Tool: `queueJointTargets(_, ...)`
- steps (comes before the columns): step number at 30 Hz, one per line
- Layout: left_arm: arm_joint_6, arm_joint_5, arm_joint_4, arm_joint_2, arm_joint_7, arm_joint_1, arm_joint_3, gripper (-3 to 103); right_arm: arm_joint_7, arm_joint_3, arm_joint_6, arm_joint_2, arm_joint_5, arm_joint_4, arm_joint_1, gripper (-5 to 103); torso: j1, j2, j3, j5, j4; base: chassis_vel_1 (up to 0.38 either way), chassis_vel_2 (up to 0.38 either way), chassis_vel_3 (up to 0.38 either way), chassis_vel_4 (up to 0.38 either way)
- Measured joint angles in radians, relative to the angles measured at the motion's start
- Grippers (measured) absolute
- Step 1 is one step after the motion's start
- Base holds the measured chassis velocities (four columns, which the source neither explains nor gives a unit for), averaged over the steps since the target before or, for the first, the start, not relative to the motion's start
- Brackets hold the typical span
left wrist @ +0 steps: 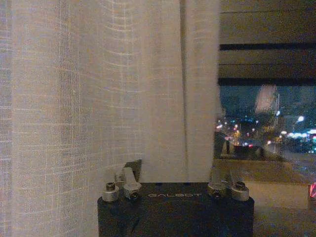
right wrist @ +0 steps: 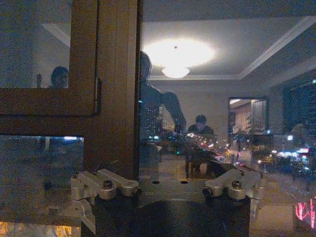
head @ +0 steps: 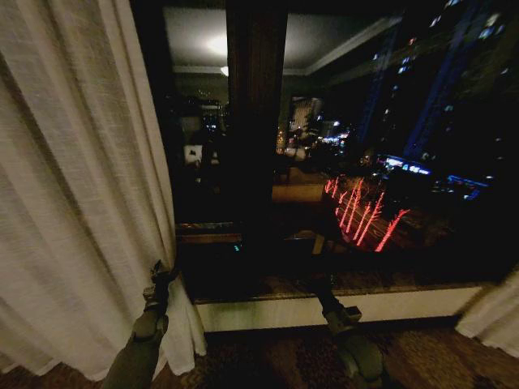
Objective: Open the curtains by pulling them apart, changing their state from closed to fully open.
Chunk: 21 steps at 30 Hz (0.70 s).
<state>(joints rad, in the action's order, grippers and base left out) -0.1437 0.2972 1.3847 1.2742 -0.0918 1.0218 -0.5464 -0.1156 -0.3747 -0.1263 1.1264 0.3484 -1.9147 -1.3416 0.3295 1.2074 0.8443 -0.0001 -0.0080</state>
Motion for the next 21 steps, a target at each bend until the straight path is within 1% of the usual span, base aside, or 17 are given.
queueJointTargets(3, -0.006, 0.004, 0.010, -0.002, 0.007, 0.011, -0.003, 47, 0.000, 0.000, 0.000, 0.000, 0.000, 0.000, 0.000, 100, 0.000, 0.000, 0.000, 0.0000, 0.0000, 0.000, 0.000, 0.000, 0.000)
queueJointTargets(5, -0.006, 0.004, 0.012, -0.002, 0.008, 0.014, -0.004, 47, 0.000, 0.000, 0.000, 0.000, 0.000, 0.000, 0.000, 100, 0.000, 0.000, 0.000, 0.0000, 0.0000, 0.000, 0.000, 0.000, 0.000)
queueJointTargets(8, -0.006, 0.008, 0.020, -0.007, 0.010, 0.024, -0.012, 30, 0.000, 0.000, 0.000, 0.000, 0.000, 0.000, 0.000, 100, 0.000, 0.000, 0.000, 0.0000, 0.0000, 0.000, 0.000, 0.000, 0.000)
queueJointTargets(9, -0.006, 0.008, 0.020, -0.007, 0.010, 0.024, -0.012, 30, 0.000, 0.000, 0.000, 0.000, 0.000, 0.000, 0.000, 100, 0.000, 0.000, 0.000, 0.0000, 0.0000, 0.000, 0.000, 0.000, 0.000)
queueJointTargets(11, -0.002, 0.016, 0.028, -0.008, 0.004, 0.031, -0.015, 20, 0.000, 0.000, 0.000, 0.000, 0.000, 0.000, 0.000, 100, 0.000, 0.000, 0.000, 0.0000, 0.0000, 0.000, 0.000, 0.000, 0.000)
queueJointTargets(12, 0.002, 0.025, 0.032, -0.008, -0.002, 0.035, -0.016, 20, 0.000, 0.000, 0.000, 0.000, 0.000, 0.000, 0.000, 100, 0.000, 0.000, 0.000, 0.0000, 0.0000, 0.000, 0.000, 0.000, 0.000)
queueJointTargets(13, 0.013, 0.049, 0.044, -0.008, -0.016, 0.043, -0.019, 10, 0.000, 0.000, 0.000, 0.000, 0.000, 0.000, 0.000, 100, 0.000, 0.000, 0.000, 0.0000, 0.0000, 0.000, 0.000, 0.000, 0.000)
queueJointTargets(15, 0.021, 0.060, 0.053, -0.008, -0.020, 0.049, -0.023, 10, 0.000, 0.000, 0.000, 0.000, 0.000, 0.000, 0.000, 100, 0.000, 0.000, 0.000, 0.0000, 0.0000, 0.000, 0.000, 0.000, 0.000)
queueJointTargets(16, 0.025, 0.066, 0.060, -0.008, -0.021, 0.054, -0.026, 4, 0.000, 0.000, 0.000, 0.000, 0.000, 0.000, 0.000, 100, 0.000, 0.000, 0.000, 0.0001, 0.0000, 0.000, 0.000, 0.000, 0.000)
queueJointTargets(17, 0.029, 0.070, 0.066, -0.008, -0.023, 0.058, -0.029, 2, 0.000, 0.000, 0.000, 0.000, 0.000, 0.000, 0.000, 100, 0.000, 0.000, 0.000, 0.0001, 0.0000, 0.000, 0.000, 0.000, 0.000)
queueJointTargets(18, 0.029, 0.070, 0.066, -0.008, -0.023, 0.058, -0.029, 2, 0.000, 0.000, 0.000, 0.000, 0.000, 0.000, 0.000, 100, 0.000, 0.000, 0.000, 0.0001, 0.0000, 0.000, 0.000, 0.000, 0.000)
queueJointTargets(21, 0.050, 0.070, 0.088, -0.003, -0.051, 0.069, -0.037, 0, 0.000, 0.000, 0.000, 0.000, 0.000, 0.000, 0.000, 100, 0.000, 0.000, 0.000, 0.0001, 0.0000, 0.000, 0.000, 0.000, 0.000)
